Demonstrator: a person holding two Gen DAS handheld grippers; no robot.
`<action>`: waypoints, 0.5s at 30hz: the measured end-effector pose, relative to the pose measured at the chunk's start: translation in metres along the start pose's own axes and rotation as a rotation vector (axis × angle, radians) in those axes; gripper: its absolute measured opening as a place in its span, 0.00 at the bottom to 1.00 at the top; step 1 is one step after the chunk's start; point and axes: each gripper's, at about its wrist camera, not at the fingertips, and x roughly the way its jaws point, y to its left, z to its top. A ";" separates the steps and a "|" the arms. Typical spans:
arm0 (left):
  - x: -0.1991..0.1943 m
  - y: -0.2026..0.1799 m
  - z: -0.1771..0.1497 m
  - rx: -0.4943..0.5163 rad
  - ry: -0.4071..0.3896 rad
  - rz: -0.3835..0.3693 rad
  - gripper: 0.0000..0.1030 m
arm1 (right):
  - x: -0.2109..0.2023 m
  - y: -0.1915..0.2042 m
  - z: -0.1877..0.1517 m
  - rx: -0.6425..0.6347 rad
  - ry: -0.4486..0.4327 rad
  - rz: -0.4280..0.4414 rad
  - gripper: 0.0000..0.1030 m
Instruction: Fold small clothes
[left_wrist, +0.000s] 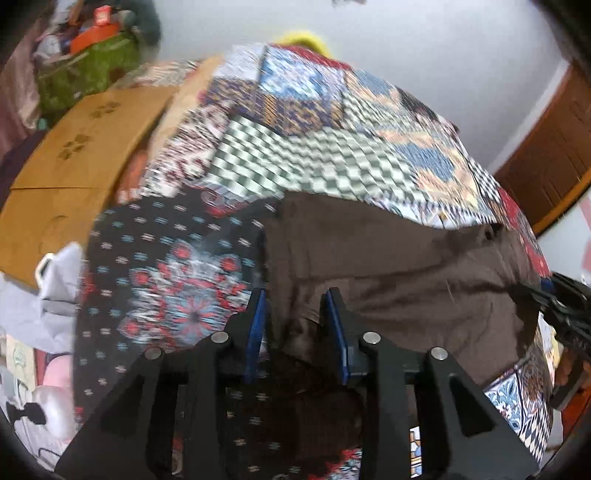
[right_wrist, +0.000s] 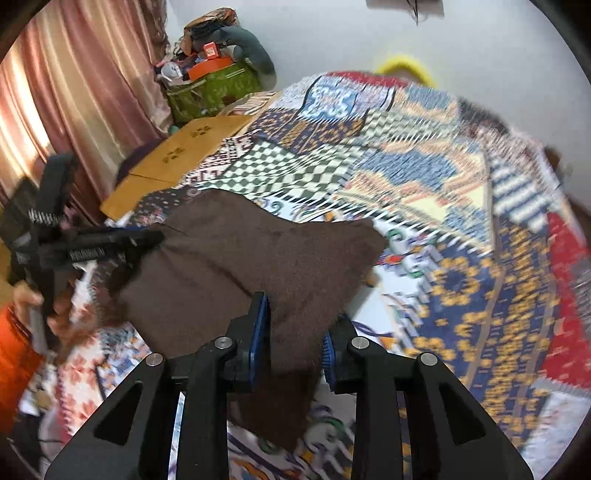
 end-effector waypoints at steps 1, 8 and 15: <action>-0.007 0.002 0.001 0.000 -0.020 0.012 0.32 | -0.006 0.003 -0.001 -0.022 -0.015 -0.027 0.23; -0.055 -0.018 0.002 0.091 -0.111 -0.004 0.32 | -0.033 0.022 0.009 -0.107 -0.115 -0.055 0.23; -0.029 -0.061 -0.008 0.195 -0.052 -0.044 0.32 | 0.007 0.043 0.025 -0.119 -0.037 0.068 0.28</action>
